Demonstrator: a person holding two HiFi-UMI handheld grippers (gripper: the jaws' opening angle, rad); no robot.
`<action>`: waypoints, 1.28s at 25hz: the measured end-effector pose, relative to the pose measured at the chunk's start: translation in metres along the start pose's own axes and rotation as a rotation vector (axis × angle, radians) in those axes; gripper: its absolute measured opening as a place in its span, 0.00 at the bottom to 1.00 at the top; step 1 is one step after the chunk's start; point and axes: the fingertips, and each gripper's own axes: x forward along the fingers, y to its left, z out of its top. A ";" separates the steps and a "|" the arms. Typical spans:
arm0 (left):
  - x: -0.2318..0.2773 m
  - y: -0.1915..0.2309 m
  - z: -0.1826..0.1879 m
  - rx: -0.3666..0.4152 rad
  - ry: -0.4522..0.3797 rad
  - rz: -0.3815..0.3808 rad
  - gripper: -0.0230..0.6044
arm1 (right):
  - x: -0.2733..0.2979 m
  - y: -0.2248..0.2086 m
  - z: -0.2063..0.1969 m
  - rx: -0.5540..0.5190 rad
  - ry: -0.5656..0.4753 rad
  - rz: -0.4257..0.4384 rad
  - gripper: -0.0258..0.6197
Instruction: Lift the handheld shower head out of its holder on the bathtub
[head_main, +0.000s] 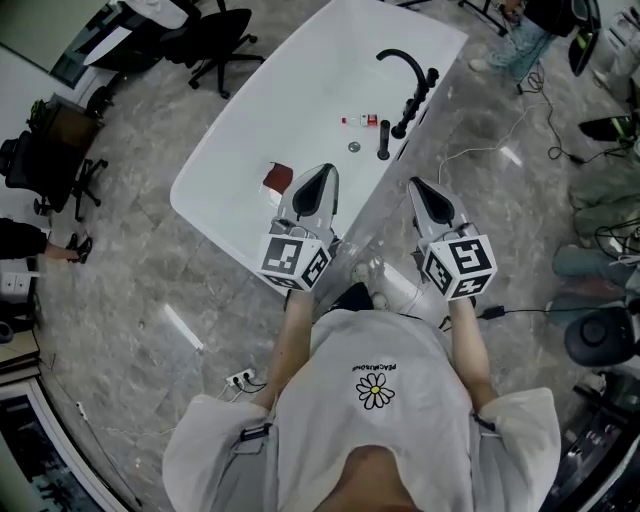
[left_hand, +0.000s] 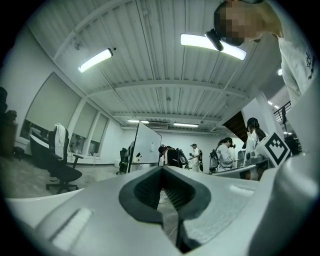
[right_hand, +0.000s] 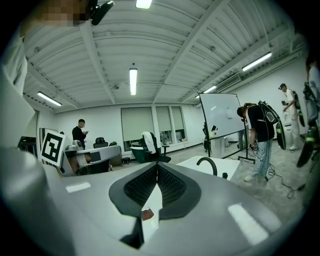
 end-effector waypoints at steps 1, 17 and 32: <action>0.007 0.008 0.000 -0.005 0.002 -0.003 0.04 | 0.011 -0.002 0.003 -0.004 0.004 -0.004 0.08; 0.108 0.081 -0.091 -0.092 0.193 -0.079 0.04 | 0.158 -0.088 -0.083 0.057 0.249 -0.035 0.24; 0.132 0.118 -0.248 -0.230 0.348 -0.042 0.04 | 0.265 -0.173 -0.315 0.023 0.556 -0.071 0.41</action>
